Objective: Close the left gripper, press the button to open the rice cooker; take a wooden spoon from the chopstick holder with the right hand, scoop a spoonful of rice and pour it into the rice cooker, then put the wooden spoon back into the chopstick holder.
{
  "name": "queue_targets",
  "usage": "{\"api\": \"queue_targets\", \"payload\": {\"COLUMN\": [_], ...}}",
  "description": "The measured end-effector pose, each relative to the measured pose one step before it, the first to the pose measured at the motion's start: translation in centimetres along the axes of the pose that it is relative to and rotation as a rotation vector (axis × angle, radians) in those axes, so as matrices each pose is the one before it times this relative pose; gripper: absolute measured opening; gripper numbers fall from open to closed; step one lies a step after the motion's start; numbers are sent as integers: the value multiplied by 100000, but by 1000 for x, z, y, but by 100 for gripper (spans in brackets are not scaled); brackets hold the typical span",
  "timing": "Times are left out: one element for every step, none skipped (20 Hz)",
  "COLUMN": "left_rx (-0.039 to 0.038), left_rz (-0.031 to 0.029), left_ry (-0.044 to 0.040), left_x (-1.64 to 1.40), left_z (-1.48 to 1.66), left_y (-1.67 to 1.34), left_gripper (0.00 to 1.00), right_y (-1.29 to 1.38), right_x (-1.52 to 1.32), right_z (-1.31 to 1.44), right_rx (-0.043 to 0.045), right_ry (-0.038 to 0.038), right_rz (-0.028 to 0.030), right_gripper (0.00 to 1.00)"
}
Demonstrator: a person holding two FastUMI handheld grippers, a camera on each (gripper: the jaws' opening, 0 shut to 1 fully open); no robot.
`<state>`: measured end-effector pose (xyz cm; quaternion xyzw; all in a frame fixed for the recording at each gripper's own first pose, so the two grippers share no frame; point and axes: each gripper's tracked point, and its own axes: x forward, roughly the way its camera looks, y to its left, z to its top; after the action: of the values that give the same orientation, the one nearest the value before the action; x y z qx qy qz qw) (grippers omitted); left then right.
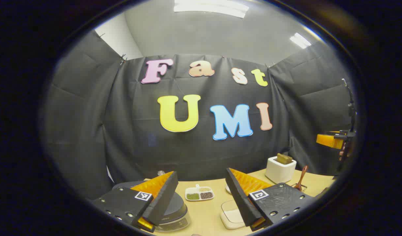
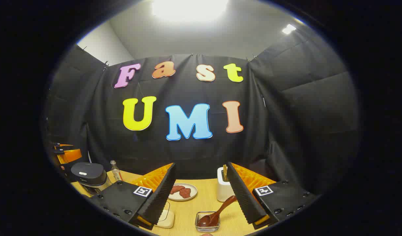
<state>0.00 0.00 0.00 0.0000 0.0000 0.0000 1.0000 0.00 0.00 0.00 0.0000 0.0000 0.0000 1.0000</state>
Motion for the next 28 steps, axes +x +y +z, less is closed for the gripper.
{"api": "queue_targets", "payload": {"left_rx": [8, 119, 34, -253, -447, -454, -111, 330, 472, 248, -126, -697, -1076, -1130, -585, 65, 550, 647, 301, -465, -880, -843, -196, 890, 2058, 3250, 3052, 1563], "left_rz": [193, 445, 256, -116, -500, -824, -893, -786, -296, -104, -106, 412, 333, -387, -593, 198, 1284, 1769, 1382, 954, 371, 227, 331, 839, 956, -474, -1681, -2794], "left_ry": [114, 237, -6, 26, -252, -167, 261, 440, 253, 382, 615, 812, 594, 221, -252, -134, -206, -234, -86, 135, 307, 407, 314, 152, -2, -569, -1141, -438], "left_x": [-1, 7, 53, 67, 7, 25, 79, 77, 41, 110, 152, 212, -3, -43, -188, -4, -68, -88, -86, -3, -123, -28, -122, -140, -188, -95, -80, 118], "left_z": [-87, -31, -57, -38, -64, -54, -295, -318, -285, -249, -347, -253, -217, -118, -122, 49, 64, 229, 128, 125, 24, 37, -52, 222, 306, 587, 634, 650], "left_y": [180, 124, 30, -135, -286, -243, -316, -231, 12, 1, -37, 44, 89, -75, -80, 81, 520, 544, 444, 265, 147, 120, 359, 493, 578, 265, -48, -174], "left_gripper": [92, 92, 92, 92, 92, 92, 92, 92, 92, 92, 92, 92, 92, 92, 92, 92, 92, 92, 92, 92, 92, 92, 92, 92, 92, 91, 92, 92], "right_y": [-112, -61, 3, -54, 3, -87, -90, 36, 73, 232, 388, 440, 422, 310, 140, 199, 184, 312, 401, 304, 235, 304, 381, 383, 329, 368, 350, 306], "right_x": [-98, -52, -105, -61, -21, -50, -17, -24, 45, -29, 121, 18, 56, 76, 159, 167, 223, 112, 103, 155, 18, 120, 158, 153, 66, 56, 159, 23], "right_z": [10, -6, -75, -23, -162, -6, -87, 61, 33, 71, -14, 30, -84, -212, -208, -264, -340, -211, -202, 32, -55, 30, 1, 17, -151, -6, -137, -160], "right_rx": [-550, -752, -750, -544, -397, -135, 33, 171, 233, 143, -122, -320, -450, -433, -341, -281, -285, -322, -377, -347, -255, -136, 36, 140, 86, -102, -253, -403], "right_ry": [41, 25, -99, 156, 67, 207, 46, -60, -198, -226, -211, -193, -140, 461, 462, 674, 902, 806, 415, -22, -198, -298, -184, -85, -160, -103, -4, 226], "right_rz": [-232, -134, 9, -66, -8, -393, -368, -385, -167, 113, 762, 1162, 1266, 830, 589, 424, 497, 736, 761, 667, 551, 782, 942, 966, 1147, 1130, 1130, 1004], "right_gripper": [92, 98, 98, 98, 98, 98, 98, 98, 98, 98, 98, 98, 98, 98, 98, 98, 98, 98, 98, 98, 98, 98, 98, 98, 98, 98, 98, 98]}}
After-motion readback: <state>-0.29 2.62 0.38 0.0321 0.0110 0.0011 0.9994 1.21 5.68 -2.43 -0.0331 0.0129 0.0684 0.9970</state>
